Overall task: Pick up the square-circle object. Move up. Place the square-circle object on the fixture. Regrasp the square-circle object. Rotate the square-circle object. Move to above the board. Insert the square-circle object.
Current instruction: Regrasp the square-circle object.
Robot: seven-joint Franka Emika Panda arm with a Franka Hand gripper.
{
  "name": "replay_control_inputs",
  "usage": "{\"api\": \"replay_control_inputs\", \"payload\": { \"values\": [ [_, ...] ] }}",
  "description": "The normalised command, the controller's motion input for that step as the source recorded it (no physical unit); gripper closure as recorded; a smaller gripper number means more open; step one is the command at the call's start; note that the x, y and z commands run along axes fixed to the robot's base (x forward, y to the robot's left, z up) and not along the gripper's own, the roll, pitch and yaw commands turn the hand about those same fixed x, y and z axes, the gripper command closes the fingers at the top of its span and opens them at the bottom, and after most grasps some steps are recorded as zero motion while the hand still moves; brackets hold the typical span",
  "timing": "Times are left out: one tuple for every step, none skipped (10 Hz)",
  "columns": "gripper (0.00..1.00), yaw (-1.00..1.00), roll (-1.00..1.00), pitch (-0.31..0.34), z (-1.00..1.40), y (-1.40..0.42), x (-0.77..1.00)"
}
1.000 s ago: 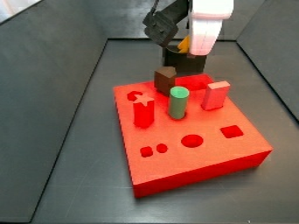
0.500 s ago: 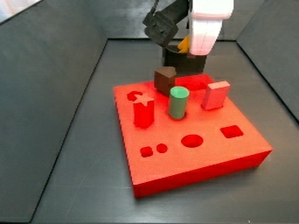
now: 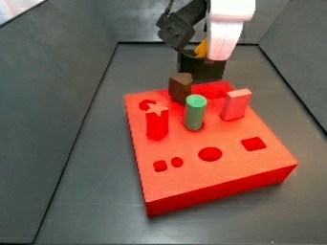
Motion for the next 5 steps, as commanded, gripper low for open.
{"api": "replay_control_inputs", "payload": {
  "values": [
    [0.00, 0.06, -0.05, 0.222, 0.00, -0.01, 0.08],
    [0.00, 0.06, -0.05, 0.222, 0.00, -0.01, 0.08],
    [0.00, 0.06, -0.05, 0.222, 0.00, -0.01, 0.08],
    [0.00, 0.06, -0.05, 0.222, 0.00, -0.01, 0.08],
    [0.00, 0.06, -0.05, 0.222, 0.00, -0.01, 0.08]
  ]
}}
